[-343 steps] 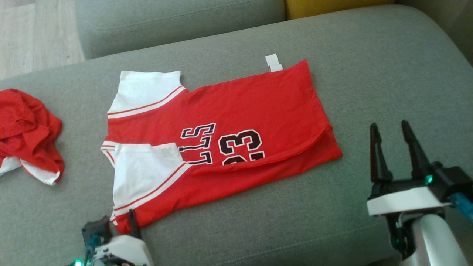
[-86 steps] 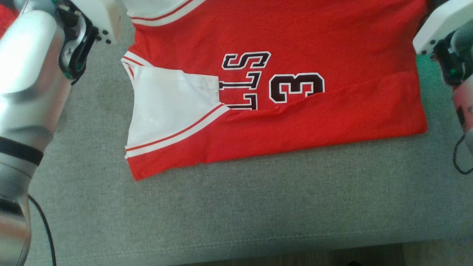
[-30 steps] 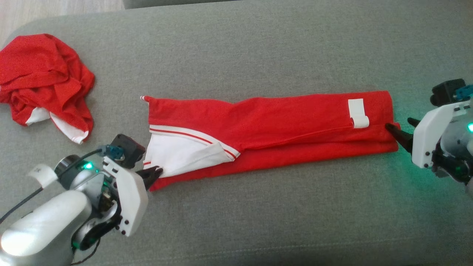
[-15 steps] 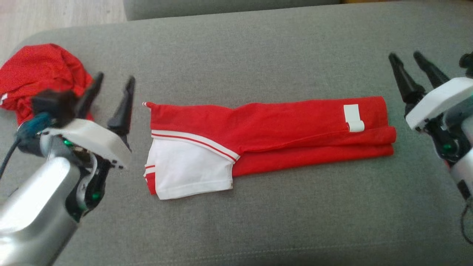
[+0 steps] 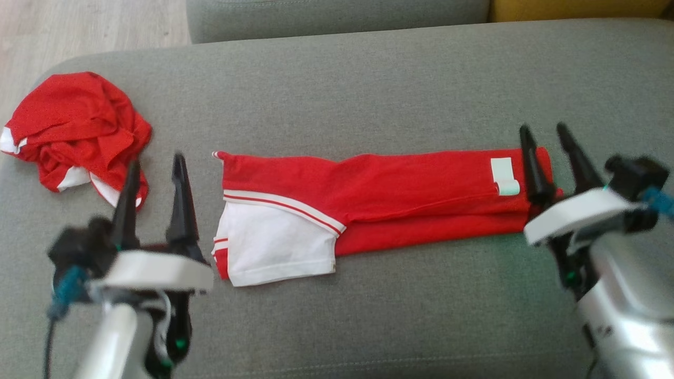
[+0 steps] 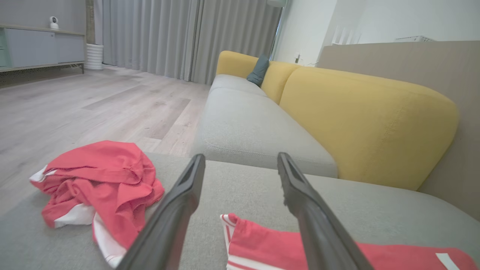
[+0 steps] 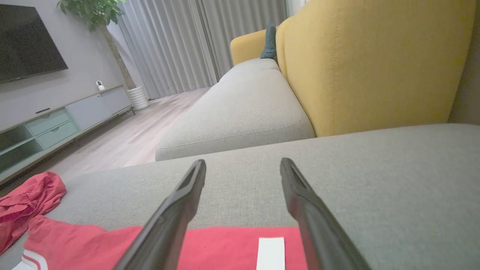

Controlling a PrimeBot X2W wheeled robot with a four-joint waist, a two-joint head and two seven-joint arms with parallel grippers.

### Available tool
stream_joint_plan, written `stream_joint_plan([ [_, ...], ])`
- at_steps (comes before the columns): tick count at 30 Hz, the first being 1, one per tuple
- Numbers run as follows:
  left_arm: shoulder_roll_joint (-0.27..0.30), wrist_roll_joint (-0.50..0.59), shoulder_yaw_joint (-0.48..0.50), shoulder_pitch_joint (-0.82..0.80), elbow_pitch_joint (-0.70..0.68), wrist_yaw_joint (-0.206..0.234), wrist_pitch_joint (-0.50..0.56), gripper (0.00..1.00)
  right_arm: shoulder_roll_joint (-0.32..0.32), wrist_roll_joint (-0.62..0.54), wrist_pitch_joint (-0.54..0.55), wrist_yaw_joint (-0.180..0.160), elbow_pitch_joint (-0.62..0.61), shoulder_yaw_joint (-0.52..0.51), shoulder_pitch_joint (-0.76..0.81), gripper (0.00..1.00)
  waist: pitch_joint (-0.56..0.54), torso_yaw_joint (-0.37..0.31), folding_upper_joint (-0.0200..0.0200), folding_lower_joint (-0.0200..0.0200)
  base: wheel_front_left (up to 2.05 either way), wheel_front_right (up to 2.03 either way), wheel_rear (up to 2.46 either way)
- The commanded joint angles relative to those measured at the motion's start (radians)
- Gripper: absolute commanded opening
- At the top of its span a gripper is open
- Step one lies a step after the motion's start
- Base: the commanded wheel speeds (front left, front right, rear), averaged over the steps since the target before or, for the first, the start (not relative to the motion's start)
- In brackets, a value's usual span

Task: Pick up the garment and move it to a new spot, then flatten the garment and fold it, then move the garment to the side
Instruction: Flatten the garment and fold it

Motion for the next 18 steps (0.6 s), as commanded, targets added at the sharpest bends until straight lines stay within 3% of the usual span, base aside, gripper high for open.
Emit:
stream_joint_plan([
  [1,-0.018,0.050,0.075,-0.014,-0.031,-0.012,-0.005,1.00,0.031,-0.051,-0.013,-0.001,-0.048,-0.032,0.024,1.00,0.000,0.001,0.0000,0.0000,0.00,0.00,0.00],
  [6,-0.127,0.175,0.148,0.058,-0.025,-0.074,-0.005,1.00,0.118,-0.175,-0.013,-0.001,-0.089,-0.136,0.098,1.00,0.005,0.002,0.0000,0.0000,0.00,0.00,0.00],
  [8,-0.159,0.217,0.187,0.067,-0.012,-0.120,-0.005,1.00,0.139,-0.226,-0.013,-0.001,-0.098,-0.166,0.109,1.00,0.011,0.003,0.0000,0.0000,0.00,0.00,0.00],
  [13,-0.185,0.267,0.227,0.052,0.007,-0.181,-0.005,1.00,0.163,-0.261,0.025,-0.001,-0.078,-0.259,0.103,1.00,0.026,0.004,0.0000,0.0000,0.00,0.00,0.00],
  [18,-0.199,0.285,0.248,0.047,0.025,-0.212,-0.005,1.00,0.187,-0.282,0.077,-0.001,-0.034,-0.364,0.095,1.00,0.040,0.005,0.0000,0.0000,0.00,0.00,0.00],
])
